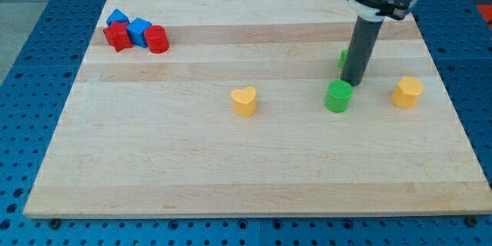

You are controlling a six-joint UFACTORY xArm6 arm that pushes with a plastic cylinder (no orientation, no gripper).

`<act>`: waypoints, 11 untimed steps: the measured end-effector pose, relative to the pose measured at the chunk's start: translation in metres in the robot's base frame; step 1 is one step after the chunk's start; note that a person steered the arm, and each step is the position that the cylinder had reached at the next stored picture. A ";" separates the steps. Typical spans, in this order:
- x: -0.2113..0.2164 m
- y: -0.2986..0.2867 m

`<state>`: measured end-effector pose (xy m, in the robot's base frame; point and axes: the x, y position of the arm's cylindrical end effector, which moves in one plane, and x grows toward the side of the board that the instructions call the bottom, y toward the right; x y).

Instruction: Nudge the green circle up

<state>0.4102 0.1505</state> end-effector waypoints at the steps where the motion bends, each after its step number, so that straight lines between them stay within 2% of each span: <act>1: 0.003 0.000; 2: 0.023 0.024; 4: 0.053 0.027; 5: 0.100 -0.027; 6: 0.116 -0.060; 8: 0.096 -0.071; 11: -0.016 -0.039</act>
